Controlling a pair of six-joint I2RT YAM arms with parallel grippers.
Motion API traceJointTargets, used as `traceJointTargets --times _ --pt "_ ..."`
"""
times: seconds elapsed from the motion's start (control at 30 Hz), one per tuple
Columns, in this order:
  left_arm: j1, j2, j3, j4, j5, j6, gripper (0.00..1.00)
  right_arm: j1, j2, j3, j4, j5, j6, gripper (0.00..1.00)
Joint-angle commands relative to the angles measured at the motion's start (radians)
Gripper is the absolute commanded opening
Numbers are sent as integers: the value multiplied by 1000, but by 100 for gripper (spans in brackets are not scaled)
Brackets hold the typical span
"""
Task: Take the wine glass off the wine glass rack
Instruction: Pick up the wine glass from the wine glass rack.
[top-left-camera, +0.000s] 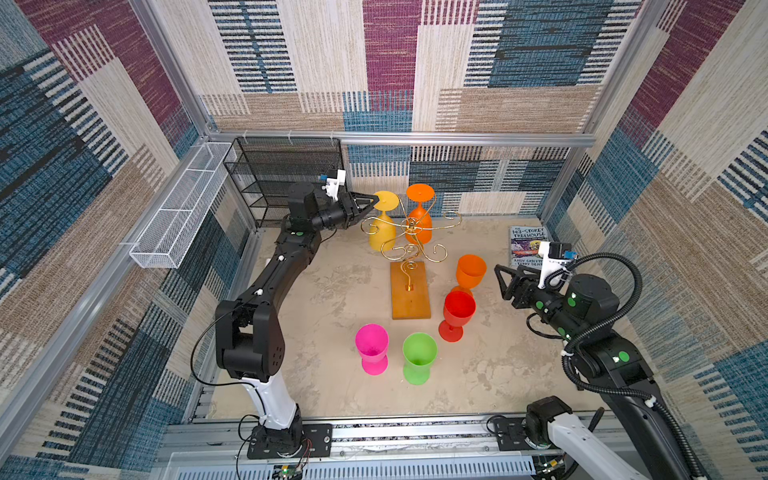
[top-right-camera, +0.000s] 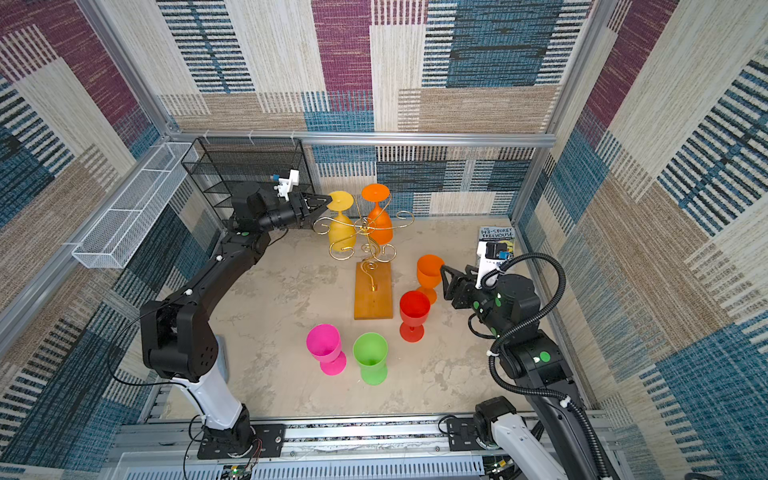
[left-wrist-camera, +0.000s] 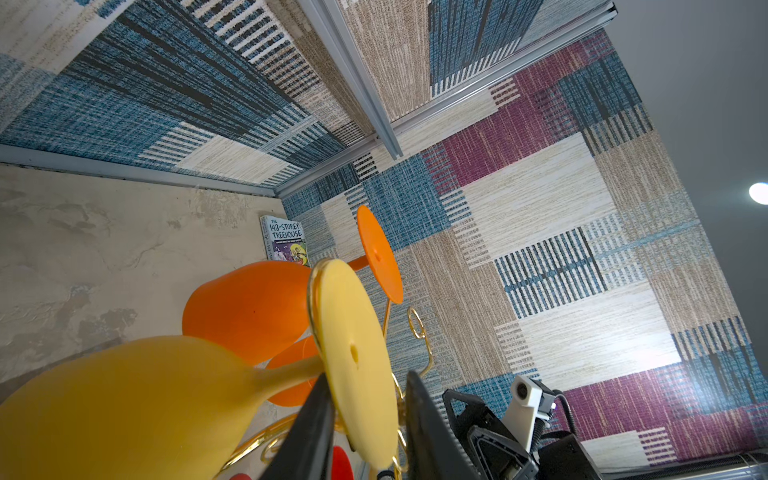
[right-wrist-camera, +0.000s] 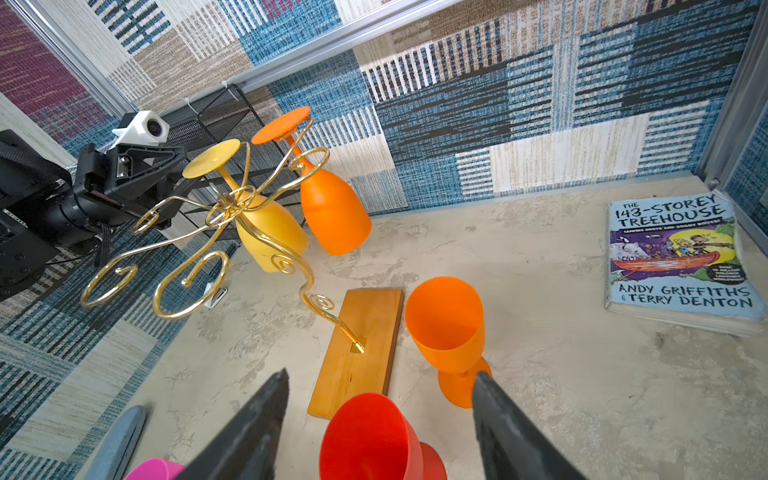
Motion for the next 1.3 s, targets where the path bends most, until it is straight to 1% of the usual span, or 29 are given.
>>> traceJointTargets --times 0.0,0.17,0.43,0.53,0.7,0.8,1.13,1.27 --pt "0 1 13 -13 22 24 27 1 2 -5 38 10 1 71" --pt "0 4 16 -29 21 33 18 1 5 -8 38 11 0 71" --pt "0 13 22 -17 20 12 10 1 7 -13 37 12 3 71" --pt "2 19 21 40 30 -43 7 1 6 -14 37 13 5 72" --pt "5 45 15 196 46 -197 1 1 5 -17 34 13 8 72" --pt "5 59 19 252 46 -249 0 1 2 -19 30 17 6 72" --pt "4 53 49 162 44 -182 0 1 -16 -24 19 29 1 72" --pt "-1 55 52 161 51 -180 0 1 -16 -30 23 27 2 72"
